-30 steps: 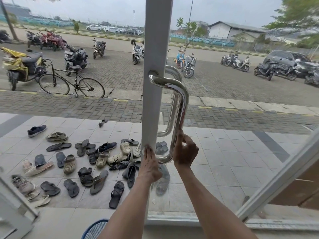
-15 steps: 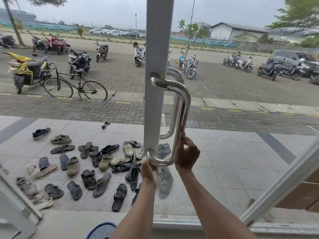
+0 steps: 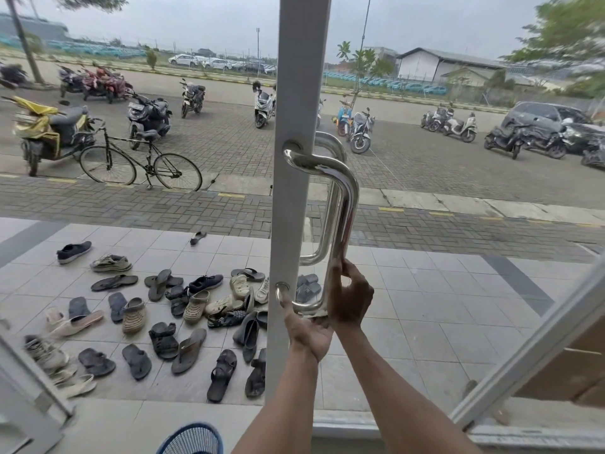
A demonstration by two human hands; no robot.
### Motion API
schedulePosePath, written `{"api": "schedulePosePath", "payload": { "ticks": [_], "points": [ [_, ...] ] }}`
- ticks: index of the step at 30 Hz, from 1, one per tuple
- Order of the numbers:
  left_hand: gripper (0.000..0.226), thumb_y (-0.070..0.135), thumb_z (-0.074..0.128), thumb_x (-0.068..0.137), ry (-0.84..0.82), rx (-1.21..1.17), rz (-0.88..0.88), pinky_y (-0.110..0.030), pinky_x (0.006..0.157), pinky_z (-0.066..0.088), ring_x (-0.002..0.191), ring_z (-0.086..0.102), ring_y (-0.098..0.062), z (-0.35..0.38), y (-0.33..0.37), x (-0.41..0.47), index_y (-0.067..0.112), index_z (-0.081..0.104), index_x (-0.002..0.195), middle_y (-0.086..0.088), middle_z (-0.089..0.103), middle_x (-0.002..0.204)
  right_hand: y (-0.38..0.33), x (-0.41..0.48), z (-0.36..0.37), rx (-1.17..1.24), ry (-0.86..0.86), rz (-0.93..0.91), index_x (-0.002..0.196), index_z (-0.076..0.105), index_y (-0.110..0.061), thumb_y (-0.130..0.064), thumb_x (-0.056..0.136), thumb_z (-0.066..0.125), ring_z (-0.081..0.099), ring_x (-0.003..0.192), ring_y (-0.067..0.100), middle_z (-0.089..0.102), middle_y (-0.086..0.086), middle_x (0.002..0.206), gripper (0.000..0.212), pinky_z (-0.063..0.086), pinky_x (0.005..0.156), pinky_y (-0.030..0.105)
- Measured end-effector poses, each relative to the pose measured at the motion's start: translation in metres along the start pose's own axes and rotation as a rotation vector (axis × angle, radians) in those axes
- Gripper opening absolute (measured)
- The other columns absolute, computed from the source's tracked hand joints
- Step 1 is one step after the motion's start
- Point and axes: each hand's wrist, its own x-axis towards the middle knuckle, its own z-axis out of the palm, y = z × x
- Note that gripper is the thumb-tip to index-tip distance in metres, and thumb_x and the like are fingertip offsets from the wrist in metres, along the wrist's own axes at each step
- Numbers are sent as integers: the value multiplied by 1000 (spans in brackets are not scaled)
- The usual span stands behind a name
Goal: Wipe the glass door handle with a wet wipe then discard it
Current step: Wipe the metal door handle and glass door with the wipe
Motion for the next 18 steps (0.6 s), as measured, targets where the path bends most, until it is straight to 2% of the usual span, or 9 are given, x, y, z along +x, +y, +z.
{"api": "schedulePosePath", "payload": {
  "ticks": [3,5,8,10,13,14,16,18],
  "points": [
    [93,82,43,84,37,-28,100,-57,113,40,129,52,-42,0,14,0,13,49,146,-25,52,141,4,3,-2,-34,-46,-2,102,76,-22,-55,86,54,71,85,18,77,-2,87,42,55,77,34],
    [92,82,36,87,-8,7,154,-59,119,30,135,48,-43,-6,31,-1,14,49,147,-25,52,146,7,5,-2,-30,-65,2,103,76,-22,-55,87,56,71,86,19,77,-2,88,41,55,78,35],
    [99,81,31,89,-94,90,162,-55,122,26,139,45,-41,-9,62,2,2,43,148,-27,50,147,10,7,-3,-16,-84,-25,105,75,-22,-55,89,55,71,86,20,77,-2,89,42,56,78,37],
    [96,75,28,94,-77,180,201,-52,123,25,142,41,-41,-8,74,8,0,36,151,-27,45,151,11,6,-2,-12,-82,-39,105,75,-22,-55,89,54,71,84,19,77,-2,89,43,56,77,37],
    [86,68,30,98,1,353,253,-51,110,42,133,50,-44,-10,68,12,-1,41,149,-30,49,146,12,7,-1,-26,-88,-54,105,76,-22,-54,91,54,70,84,18,77,-3,88,42,55,77,36],
    [86,68,32,97,9,369,236,-53,108,44,128,54,-45,-11,60,12,0,44,148,-30,52,142,12,8,-1,-30,-91,-61,106,76,-22,-54,91,54,70,84,18,77,-3,89,42,54,77,36],
    [84,72,39,93,10,317,160,-59,114,37,131,53,-43,-12,41,9,8,47,147,-27,54,142,13,8,-2,-39,-92,-79,107,76,-22,-54,91,54,70,84,19,77,-2,89,42,54,77,35],
    [81,75,45,89,9,271,143,-56,118,34,132,54,-39,-12,27,8,17,51,145,-22,57,142,12,9,-3,-37,-97,-92,107,76,-21,-54,91,53,70,83,19,77,-2,89,43,54,77,35]
  ]
}}
